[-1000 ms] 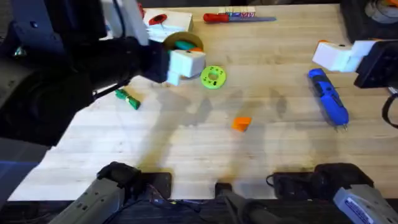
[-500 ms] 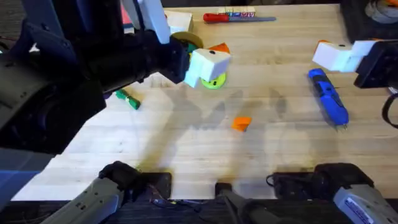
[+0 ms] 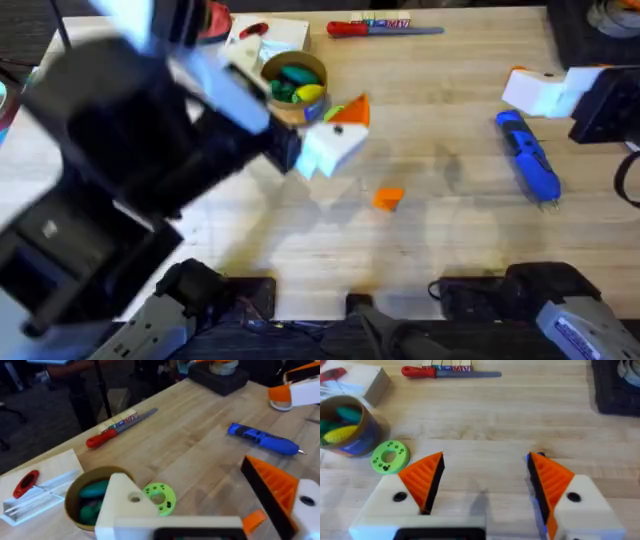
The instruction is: Pick up the gripper from the table and insert it into the empty holder that is missing its gripper. Then pick up a screw, insert it into the mounting hole, and use the screwdriver to tighten it. Finally, clean up the table by picking up the vegetable and placing it into the bucket.
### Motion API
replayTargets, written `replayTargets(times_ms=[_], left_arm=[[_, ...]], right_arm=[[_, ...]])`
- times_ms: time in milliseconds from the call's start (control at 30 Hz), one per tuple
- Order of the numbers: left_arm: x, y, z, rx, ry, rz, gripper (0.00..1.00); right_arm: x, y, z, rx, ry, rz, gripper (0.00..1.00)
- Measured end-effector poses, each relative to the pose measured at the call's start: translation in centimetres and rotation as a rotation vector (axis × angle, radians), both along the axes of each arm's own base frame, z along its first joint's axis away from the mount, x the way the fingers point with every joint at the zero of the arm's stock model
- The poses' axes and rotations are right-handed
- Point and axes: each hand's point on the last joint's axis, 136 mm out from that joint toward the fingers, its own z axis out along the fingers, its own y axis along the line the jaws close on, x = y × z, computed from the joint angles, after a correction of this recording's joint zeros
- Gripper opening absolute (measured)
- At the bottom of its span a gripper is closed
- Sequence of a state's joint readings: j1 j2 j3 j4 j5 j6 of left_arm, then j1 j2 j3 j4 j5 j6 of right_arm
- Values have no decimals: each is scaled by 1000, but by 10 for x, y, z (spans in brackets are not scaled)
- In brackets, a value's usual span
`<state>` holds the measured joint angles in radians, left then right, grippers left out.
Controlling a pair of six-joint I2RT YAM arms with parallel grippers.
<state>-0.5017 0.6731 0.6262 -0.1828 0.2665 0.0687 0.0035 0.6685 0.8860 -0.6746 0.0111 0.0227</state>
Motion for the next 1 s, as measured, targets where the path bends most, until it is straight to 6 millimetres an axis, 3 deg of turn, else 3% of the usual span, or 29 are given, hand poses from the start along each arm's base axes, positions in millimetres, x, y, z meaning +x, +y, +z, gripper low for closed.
replayTargets(times_ms=[200, 433, 633, 800, 1000], left_arm=[[-36, 2, -33, -73, -133, -60, 987], [-56, 1, -80, -89, -155, -108, 987], [-67, -2, -92, -107, -175, -150, 987], [-79, -6, -116, -85, -120, -212, 986], [-90, -11, -109, -108, -142, -277, 986]], right_arm=[[-3, 0, -5, 0, 26, 0, 991], [-4, 0, -6, 0, 29, 0, 991], [-4, 0, -6, 0, 29, 0, 991], [-4, 0, -6, 0, 29, 0, 991], [-4, 0, -6, 0, 29, 0, 991]])
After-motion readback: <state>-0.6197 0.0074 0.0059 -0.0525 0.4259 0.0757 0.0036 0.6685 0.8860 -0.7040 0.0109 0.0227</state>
